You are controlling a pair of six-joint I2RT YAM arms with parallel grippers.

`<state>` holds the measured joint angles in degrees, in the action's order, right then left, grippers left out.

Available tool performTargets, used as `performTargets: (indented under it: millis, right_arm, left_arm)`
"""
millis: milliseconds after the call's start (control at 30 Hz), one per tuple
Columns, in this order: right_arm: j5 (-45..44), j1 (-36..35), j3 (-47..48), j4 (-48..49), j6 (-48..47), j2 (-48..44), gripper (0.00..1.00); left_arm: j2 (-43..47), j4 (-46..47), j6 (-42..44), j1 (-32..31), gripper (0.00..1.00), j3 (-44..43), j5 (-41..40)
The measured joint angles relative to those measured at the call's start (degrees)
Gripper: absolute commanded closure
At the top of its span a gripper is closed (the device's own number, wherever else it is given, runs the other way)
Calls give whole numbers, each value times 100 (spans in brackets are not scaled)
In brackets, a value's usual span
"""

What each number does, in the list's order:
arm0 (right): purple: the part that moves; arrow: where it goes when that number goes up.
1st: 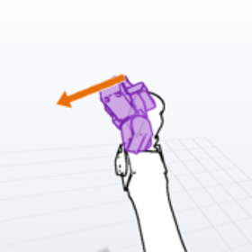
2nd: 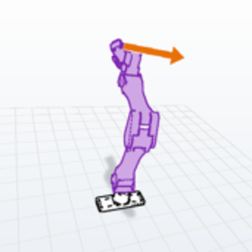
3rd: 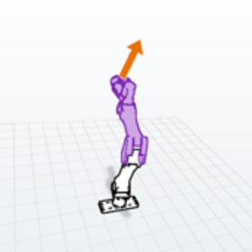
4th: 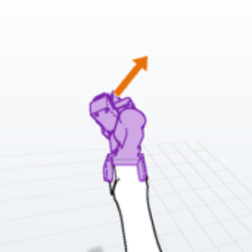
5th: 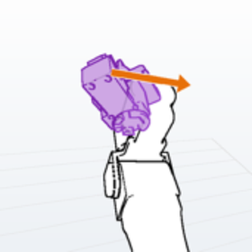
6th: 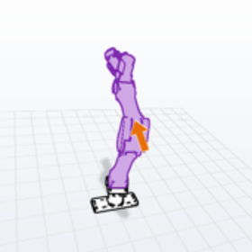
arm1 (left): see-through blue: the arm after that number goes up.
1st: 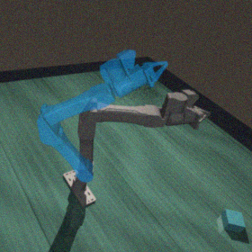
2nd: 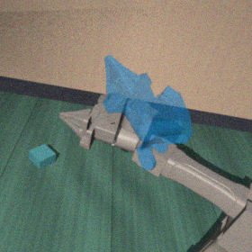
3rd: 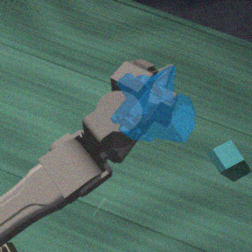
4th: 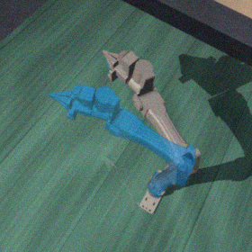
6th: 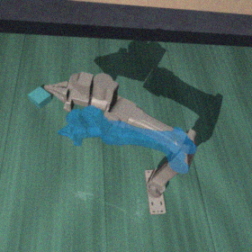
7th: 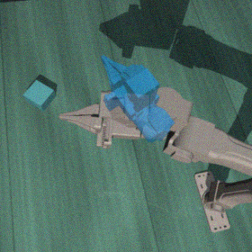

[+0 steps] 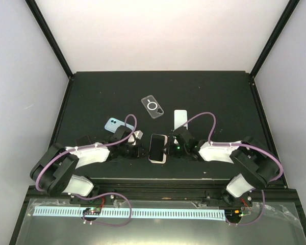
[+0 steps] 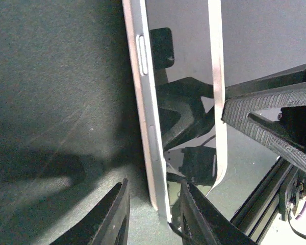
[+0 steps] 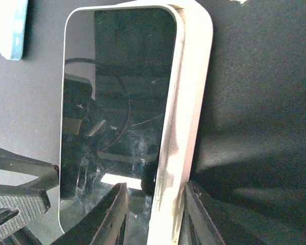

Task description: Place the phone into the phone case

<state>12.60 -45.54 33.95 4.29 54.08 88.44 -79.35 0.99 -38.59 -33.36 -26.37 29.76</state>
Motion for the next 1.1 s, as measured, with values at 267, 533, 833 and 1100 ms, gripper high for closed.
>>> performTargets:
  millis: [267,533,833,1100]
  right_arm:
    - [240,0,-173,396,72,46,68]
    - [299,26,-229,592,179,120,69]
    - [299,50,-417,999,304,133,70]
    - [289,81,-442,1086,313,160,68]
  left_arm:
    - [-76,205,-42,-109,81,-59,0]
    - [-192,245,-90,-192,86,-85,-24]
    - [-254,234,-146,-367,89,-144,-177]
    - [-105,20,-177,-452,76,-234,-533]
